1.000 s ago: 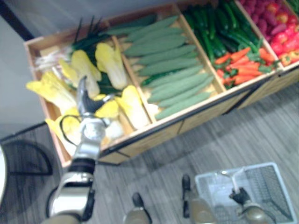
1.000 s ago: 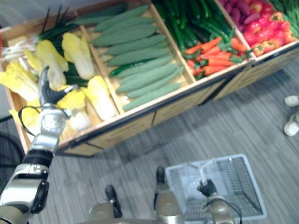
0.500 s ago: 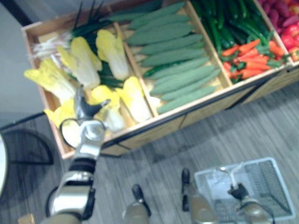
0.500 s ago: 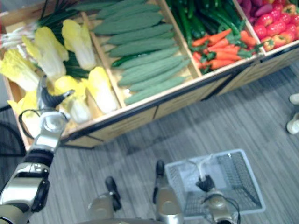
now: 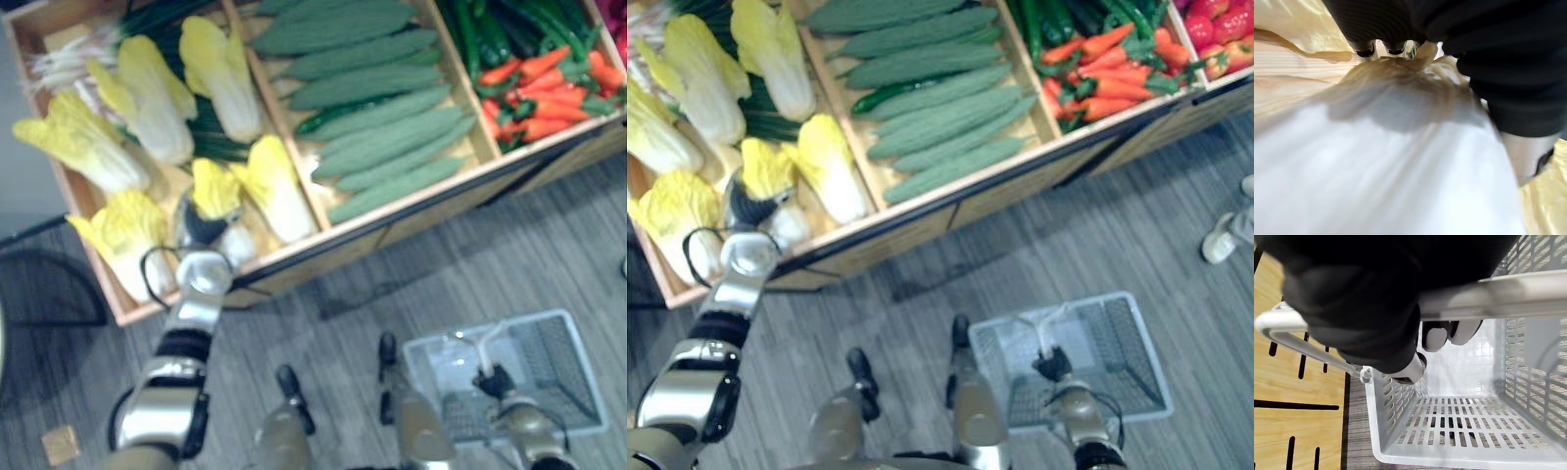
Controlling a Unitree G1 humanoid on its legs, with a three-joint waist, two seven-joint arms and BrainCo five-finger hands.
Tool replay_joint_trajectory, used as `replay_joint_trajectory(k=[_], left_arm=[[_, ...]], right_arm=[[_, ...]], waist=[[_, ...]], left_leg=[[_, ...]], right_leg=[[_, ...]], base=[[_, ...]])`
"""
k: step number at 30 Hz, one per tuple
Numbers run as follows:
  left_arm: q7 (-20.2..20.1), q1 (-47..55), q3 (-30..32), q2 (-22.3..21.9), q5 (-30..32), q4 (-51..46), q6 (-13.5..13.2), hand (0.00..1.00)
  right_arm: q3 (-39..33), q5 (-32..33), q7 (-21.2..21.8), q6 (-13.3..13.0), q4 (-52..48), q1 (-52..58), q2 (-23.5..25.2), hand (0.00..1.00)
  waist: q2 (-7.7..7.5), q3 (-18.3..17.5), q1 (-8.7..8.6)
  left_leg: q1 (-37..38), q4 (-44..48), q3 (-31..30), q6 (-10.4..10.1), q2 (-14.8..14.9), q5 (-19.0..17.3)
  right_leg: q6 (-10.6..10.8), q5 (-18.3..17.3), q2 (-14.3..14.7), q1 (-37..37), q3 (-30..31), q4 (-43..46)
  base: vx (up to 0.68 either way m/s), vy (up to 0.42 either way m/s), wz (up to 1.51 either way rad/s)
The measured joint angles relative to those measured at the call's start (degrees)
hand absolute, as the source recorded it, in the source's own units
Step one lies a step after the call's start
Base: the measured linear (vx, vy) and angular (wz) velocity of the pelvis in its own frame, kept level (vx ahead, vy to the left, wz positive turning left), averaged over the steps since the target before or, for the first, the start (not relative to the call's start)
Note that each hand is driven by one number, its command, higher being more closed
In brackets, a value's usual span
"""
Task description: Pick vegetable in the basket
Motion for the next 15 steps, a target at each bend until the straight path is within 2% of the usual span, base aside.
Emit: replay_joint_trajectory(k=[5, 11, 15], left_arm=[[3.21, -1.79, -0.96, 0.14, 2.63, 1.7, 0.07, 1.0], [6.46, -2.77, -1.41, 0.46, 7.16, 0.79, -0.18, 1.0], [6.9, 0.09, -1.35, 3.69, 9.96, -8.79, -1.54, 1.0]], right_arm=[[0.02, 0.47, 0.29, -0.24, 0.0, -0.91, -0.16, 1.0], [-1.27, 0.44, 1.1, -1.93, -0.07, -0.57, -1.63, 1.0], [-3.78, 0.36, 1.12, -3.08, -1.16, 1.88, -1.73, 1.0]], waist=[[-0.13, 0.08, -0.07], [0.12, 0.21, -0.11], [0.54, 0.01, -0.06]], left_leg=[[0.01, -0.09, 0.04, 0.04, -0.27, -0.02], [1.93, -0.36, 0.0, 0.41, -1.03, 0.28], [6.34, -1.55, -0.02, 0.44, -1.27, 0.32]], right_leg=[[0.04, 0.02, -0.06, -0.03, 0.08, -0.03], [0.09, 0.06, -0.95, 2.23, -0.61, -0.31], [0.07, 0.02, -0.97, 6.78, -1.84, -1.09]], base=[[0.0, 0.0, 0.0], [0.01, 0.011, 0.03], [0.0, 0.012, 0.07]])
